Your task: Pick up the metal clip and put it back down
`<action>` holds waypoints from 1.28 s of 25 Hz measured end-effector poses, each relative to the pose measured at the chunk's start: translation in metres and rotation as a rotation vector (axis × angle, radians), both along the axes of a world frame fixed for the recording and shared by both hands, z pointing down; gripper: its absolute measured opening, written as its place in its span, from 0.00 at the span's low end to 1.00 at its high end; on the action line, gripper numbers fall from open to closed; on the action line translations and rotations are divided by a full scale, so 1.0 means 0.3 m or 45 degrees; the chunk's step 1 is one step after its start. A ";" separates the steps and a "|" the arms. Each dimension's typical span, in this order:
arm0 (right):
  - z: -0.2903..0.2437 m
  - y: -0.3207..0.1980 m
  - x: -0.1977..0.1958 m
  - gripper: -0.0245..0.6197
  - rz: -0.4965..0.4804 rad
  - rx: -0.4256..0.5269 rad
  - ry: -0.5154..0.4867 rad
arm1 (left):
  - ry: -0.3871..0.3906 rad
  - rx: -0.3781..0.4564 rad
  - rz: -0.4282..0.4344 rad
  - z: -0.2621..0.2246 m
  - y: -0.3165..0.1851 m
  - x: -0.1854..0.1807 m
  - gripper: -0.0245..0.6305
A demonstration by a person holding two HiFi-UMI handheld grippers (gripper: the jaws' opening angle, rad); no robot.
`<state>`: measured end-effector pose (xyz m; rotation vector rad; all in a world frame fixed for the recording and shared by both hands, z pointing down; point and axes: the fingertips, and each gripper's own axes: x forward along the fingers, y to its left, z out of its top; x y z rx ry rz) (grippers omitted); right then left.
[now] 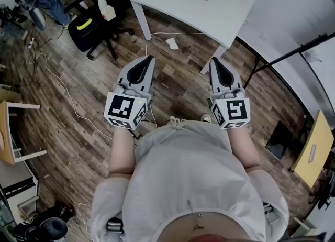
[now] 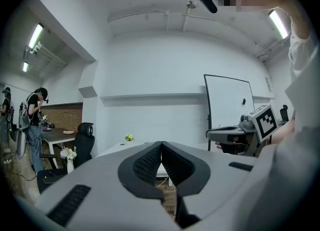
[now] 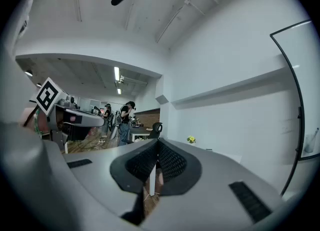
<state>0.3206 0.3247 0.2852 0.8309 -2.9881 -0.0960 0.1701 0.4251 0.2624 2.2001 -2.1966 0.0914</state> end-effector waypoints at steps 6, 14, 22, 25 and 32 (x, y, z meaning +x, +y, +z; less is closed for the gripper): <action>0.018 0.013 -0.044 0.04 -0.018 -0.002 0.023 | 0.003 0.011 -0.010 -0.001 0.005 -0.037 0.07; 0.065 0.034 -0.107 0.04 -0.050 -0.037 0.066 | 0.023 0.007 -0.034 0.023 0.030 -0.093 0.07; 0.026 -0.024 -0.165 0.71 -0.046 -0.008 -0.020 | 0.041 -0.004 -0.049 0.054 0.030 -0.151 0.07; 0.041 -0.081 -0.196 0.77 -0.022 -0.022 -0.001 | 0.057 -0.015 -0.059 0.075 -0.001 -0.187 0.07; 0.124 -0.250 -0.377 0.77 -0.066 -0.094 0.045 | 0.046 -0.055 -0.094 0.122 -0.147 -0.329 0.07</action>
